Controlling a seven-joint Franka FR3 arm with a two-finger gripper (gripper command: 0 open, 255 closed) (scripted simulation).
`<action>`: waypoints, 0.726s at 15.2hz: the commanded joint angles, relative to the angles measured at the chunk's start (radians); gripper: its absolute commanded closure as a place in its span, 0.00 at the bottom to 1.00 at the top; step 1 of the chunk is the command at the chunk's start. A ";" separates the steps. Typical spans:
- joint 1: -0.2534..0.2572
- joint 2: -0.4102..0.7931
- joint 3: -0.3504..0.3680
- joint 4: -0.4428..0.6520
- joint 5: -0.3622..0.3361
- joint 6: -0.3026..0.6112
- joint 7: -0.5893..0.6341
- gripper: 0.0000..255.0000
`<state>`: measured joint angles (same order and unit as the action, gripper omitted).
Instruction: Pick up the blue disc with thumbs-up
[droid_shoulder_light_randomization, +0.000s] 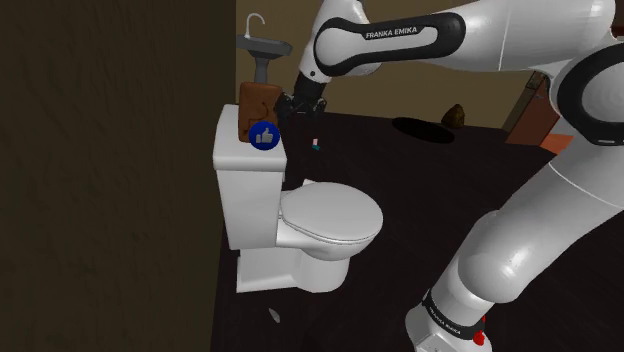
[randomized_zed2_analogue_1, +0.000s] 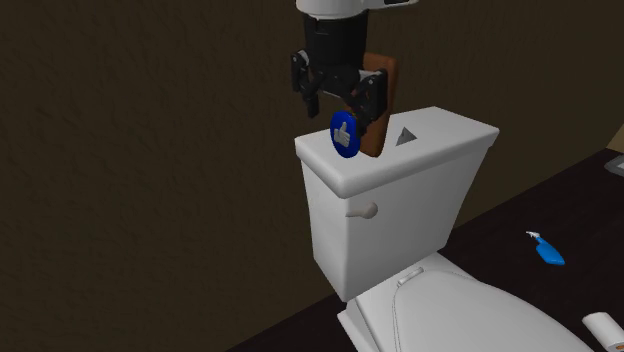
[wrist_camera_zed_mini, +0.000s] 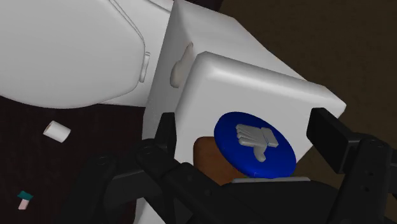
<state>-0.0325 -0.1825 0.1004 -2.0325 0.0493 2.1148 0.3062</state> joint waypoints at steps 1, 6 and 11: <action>-0.002 0.074 0.010 0.069 -0.020 0.025 0.040 0.00; -0.002 0.219 0.018 0.211 -0.067 0.063 0.113 0.00; -0.002 0.228 0.017 0.155 -0.070 0.128 0.115 0.00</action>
<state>-0.0344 0.0438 0.1173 -1.8684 -0.0195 2.2311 0.4196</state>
